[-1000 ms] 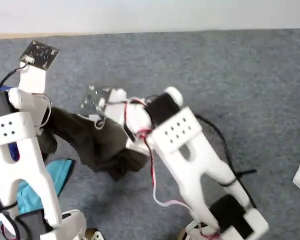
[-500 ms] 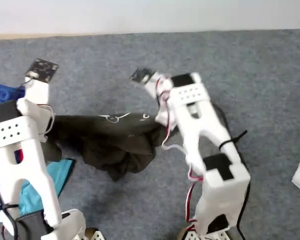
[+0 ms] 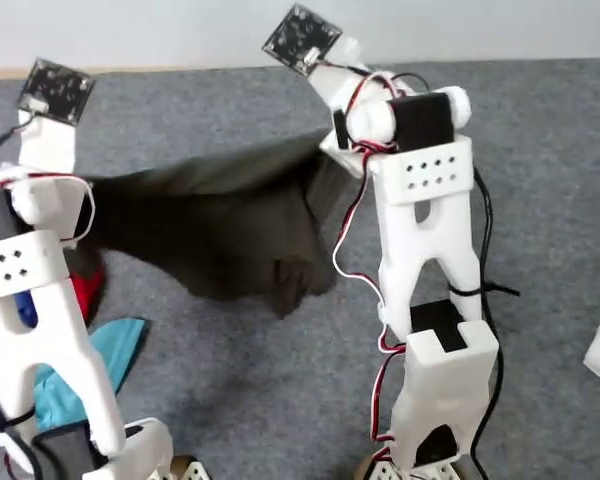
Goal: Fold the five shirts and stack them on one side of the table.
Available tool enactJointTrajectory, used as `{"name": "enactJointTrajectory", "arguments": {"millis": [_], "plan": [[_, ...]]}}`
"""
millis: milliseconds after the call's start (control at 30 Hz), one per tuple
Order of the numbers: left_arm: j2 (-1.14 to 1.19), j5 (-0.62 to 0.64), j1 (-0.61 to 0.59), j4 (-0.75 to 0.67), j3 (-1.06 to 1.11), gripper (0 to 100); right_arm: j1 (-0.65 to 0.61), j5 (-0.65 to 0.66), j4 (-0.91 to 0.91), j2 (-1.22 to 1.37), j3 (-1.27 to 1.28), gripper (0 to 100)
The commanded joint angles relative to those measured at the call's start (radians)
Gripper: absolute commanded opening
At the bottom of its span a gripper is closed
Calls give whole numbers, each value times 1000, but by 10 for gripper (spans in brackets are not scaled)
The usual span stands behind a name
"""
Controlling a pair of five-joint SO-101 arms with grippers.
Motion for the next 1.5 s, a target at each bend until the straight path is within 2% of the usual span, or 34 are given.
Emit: {"name": "enactJointTrajectory", "arguments": {"millis": [0, 200, 400, 600, 767, 833, 967, 1133, 1300, 1467], "plan": [[-43, 9, 41, 55, -151, 4, 4, -3, 39, -53, -109, 10], [-43, 9, 54, 133, -455, 4, 4, -2, 38, -197, -130, 10], [-43, 11, 54, 149, -727, 4, 5, -2, 36, -346, -129, 10], [-43, 11, 64, 190, -860, 4, 88, -2, 39, -443, -124, 10], [-92, 11, 123, 199, -944, 4, 133, -2, 41, -547, -124, 10], [-129, 11, 183, 199, -960, 4, 131, -2, 42, -590, -123, 10], [-213, 11, 253, 199, -955, 4, 130, -2, 42, -687, -35, 10], [-259, 11, 250, 201, -880, 4, 125, -2, 41, -878, 339, 10], [-307, 11, 250, 201, -684, 4, 68, -6, 41, -1021, 649, 10], [-307, 9, 250, 199, -395, 4, 73, -3, 31, -1024, 905, 10]]}}
